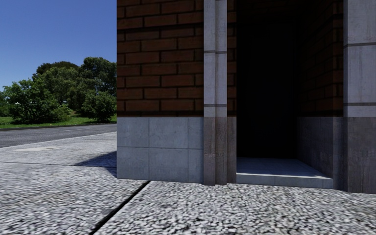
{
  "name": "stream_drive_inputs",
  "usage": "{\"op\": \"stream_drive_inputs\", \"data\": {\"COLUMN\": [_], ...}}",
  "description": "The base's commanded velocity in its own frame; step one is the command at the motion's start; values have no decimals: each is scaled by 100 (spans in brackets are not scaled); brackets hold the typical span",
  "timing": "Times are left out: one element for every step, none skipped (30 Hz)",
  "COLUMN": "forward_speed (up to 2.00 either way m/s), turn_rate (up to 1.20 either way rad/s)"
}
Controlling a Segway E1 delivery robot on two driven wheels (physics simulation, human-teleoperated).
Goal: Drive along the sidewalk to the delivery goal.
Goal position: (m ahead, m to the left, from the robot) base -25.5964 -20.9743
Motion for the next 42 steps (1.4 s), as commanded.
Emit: {"op": "stream_drive_inputs", "data": {"forward_speed": [0, 0, 0, 0, 0, 0, 0, 0, 0, 0, 0, 0, 0, 0, 0, 0, 0, 0, 0, 0, 0, 0, 0, 0, 0, 0, 0, 0, 0, 0, 0, 0, 0, 0, 0, 0, 0, 0, 0, 0, 0, 0], "turn_rate": [0, 0, 0, 0, 0, 0, 0, 0, 0, 0, 0, 0, 0, 0, 0, 0, 0, 0, 0, 0, 0, 0, 0, 0, 0, 0, 0, 0, 0, 0, 2, 11, 11, 20, 26, 29, 30, 30, 32, 34, 34, 35]}}
